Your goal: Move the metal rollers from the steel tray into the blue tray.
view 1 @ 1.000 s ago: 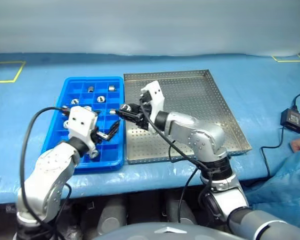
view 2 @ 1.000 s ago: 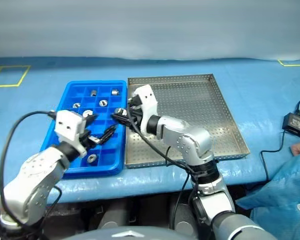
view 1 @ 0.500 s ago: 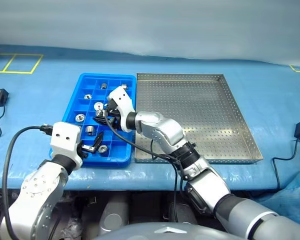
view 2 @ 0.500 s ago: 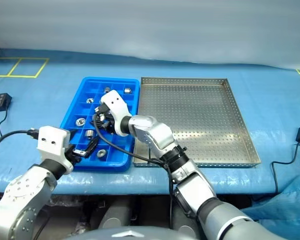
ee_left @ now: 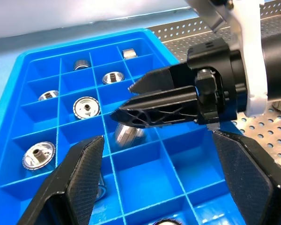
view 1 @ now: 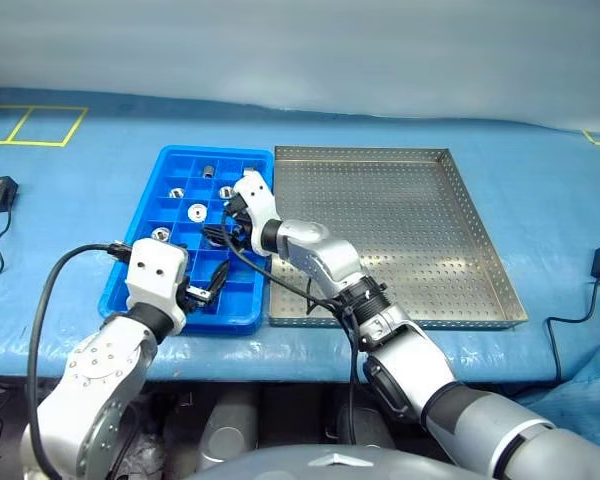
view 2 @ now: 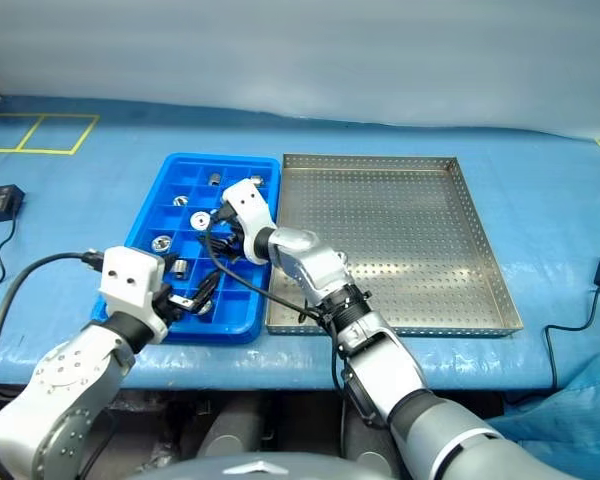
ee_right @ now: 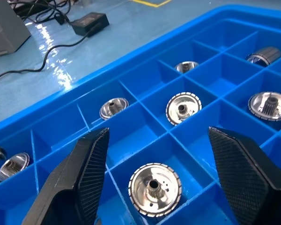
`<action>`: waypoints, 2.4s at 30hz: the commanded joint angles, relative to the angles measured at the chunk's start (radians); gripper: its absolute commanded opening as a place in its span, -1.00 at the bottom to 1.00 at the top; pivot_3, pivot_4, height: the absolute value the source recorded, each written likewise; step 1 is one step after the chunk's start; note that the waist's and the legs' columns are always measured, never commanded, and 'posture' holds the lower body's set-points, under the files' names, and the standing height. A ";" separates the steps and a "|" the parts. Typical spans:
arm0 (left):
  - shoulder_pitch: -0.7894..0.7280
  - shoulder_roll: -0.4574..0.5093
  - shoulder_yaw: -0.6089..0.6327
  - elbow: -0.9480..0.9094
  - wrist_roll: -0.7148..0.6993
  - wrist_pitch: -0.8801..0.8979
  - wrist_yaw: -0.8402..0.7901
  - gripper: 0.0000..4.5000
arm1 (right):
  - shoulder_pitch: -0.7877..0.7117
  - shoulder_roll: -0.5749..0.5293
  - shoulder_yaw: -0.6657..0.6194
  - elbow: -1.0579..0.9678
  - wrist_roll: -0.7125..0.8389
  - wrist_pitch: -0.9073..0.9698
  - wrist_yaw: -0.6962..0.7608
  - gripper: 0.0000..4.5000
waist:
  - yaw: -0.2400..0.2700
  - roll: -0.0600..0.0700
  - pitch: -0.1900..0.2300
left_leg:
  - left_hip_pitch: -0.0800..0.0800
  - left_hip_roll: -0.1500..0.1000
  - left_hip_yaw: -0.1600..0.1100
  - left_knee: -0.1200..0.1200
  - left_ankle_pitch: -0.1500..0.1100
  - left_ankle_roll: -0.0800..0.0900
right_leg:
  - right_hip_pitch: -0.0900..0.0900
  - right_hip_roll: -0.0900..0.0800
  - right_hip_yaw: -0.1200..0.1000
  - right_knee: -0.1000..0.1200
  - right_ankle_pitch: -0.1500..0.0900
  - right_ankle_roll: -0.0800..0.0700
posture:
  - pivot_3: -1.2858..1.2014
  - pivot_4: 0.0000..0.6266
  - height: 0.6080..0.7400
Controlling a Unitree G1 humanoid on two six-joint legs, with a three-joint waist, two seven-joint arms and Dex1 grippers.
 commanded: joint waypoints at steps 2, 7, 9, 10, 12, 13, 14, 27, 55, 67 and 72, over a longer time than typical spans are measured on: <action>-0.049 -0.007 -0.037 0.019 -0.006 -0.028 -0.013 0.78 | 0.036 0.000 -0.037 -0.252 0.033 0.078 -0.018 0.49 | 0.000 0.000 0.000 | 0.000 0.000 -0.001 0.000 0.000 0.000 | 0.000 0.000 0.000 0.000 0.000 0.001 | 0.25 -0.52 1.00; -0.155 -0.027 -0.103 0.104 -0.021 -0.069 -0.060 0.78 | 0.220 -0.190 -0.030 -0.670 0.008 0.360 -0.082 0.49 | 0.007 0.000 0.000 | 0.000 0.000 -0.005 0.001 0.000 0.000 | 0.006 -0.003 -0.006 -0.004 -0.001 0.000 | 0.20 -0.52 1.00; -0.182 -0.018 -0.128 0.144 -0.018 -0.085 -0.090 0.78 | 0.294 -0.249 -0.029 -0.772 -0.038 0.462 -0.155 0.49 | -0.001 0.000 0.000 | 0.000 0.000 -0.007 0.001 0.000 0.000 | 0.007 -0.003 -0.007 -0.008 0.000 0.001 | 0.17 -0.52 1.00; -0.191 -0.015 -0.137 0.159 -0.019 -0.093 -0.105 0.78 | 0.321 -0.266 -0.033 -0.806 -0.055 0.502 -0.187 0.49 | -0.007 0.000 0.000 | 0.000 0.000 -0.006 0.001 0.000 0.001 | 0.008 -0.003 -0.006 -0.008 0.000 0.001 | 0.15 -0.52 1.00; -0.212 -0.011 -0.152 0.188 -0.022 -0.108 -0.129 0.78 | 0.361 -0.288 -0.040 -0.857 -0.079 0.563 -0.233 0.49 | -0.026 0.000 0.000 | 0.000 0.000 -0.006 0.001 0.000 0.001 | 0.007 -0.003 -0.006 -0.008 0.000 0.000 | 0.14 -0.52 1.00; -0.223 -0.012 -0.158 0.202 -0.025 -0.116 -0.141 0.78 | 0.376 -0.291 -0.045 -0.874 -0.083 0.589 -0.248 0.49 | -0.034 0.000 0.000 | 0.000 0.000 -0.005 0.001 0.000 0.001 | 0.006 -0.002 -0.006 -0.008 0.000 -0.001 | 0.12 -0.52 1.00; -0.234 -0.013 -0.164 0.216 -0.028 -0.124 -0.153 0.78 | 0.388 -0.290 -0.052 -0.883 -0.084 0.608 -0.260 0.49 | -0.045 0.000 0.000 | 0.000 0.000 -0.004 0.000 0.000 0.000 | 0.006 -0.001 -0.006 -0.008 0.001 -0.003 | 0.11 -0.52 1.00; -0.286 0.001 -0.199 0.320 -0.020 -0.172 -0.211 0.78 | 0.409 -0.184 -0.094 -0.738 -0.164 0.601 -0.414 0.49 | -0.092 0.000 0.000 | 0.001 0.000 -0.005 0.002 0.000 0.000 | 0.007 0.002 -0.005 -0.007 0.002 -0.001 | 0.07 -0.52 1.00; -0.127 0.047 -0.071 0.155 -0.030 -0.102 -0.119 0.78 | 0.335 -0.068 -0.169 -0.764 -0.015 0.625 -0.280 -0.23 | -0.093 0.001 0.000 | 0.002 0.002 -0.005 0.003 0.000 0.000 | 0.007 0.001 -0.005 -0.005 0.002 -0.001 | 0.16 -0.52 1.00; 0.114 0.024 0.107 -0.040 -0.020 -0.036 -0.012 0.78 | 0.203 -0.020 0.025 -0.608 0.016 0.497 -0.150 -0.23 | -0.012 0.000 0.000 | 0.004 0.004 -0.009 0.001 0.000 -0.001 | 0.007 0.002 -0.009 -0.001 -0.002 -0.006 | 0.31 -0.52 1.00; 0.111 0.021 0.092 -0.051 -0.022 -0.029 0.003 0.78 | 0.228 -0.039 0.056 -0.578 -0.003 0.483 -0.151 -0.23 | 0.011 0.000 0.000 | 0.003 0.003 -0.009 0.001 0.001 -0.002 | 0.007 -0.002 -0.010 -0.004 -0.001 -0.004 | 0.32 -0.52 1.00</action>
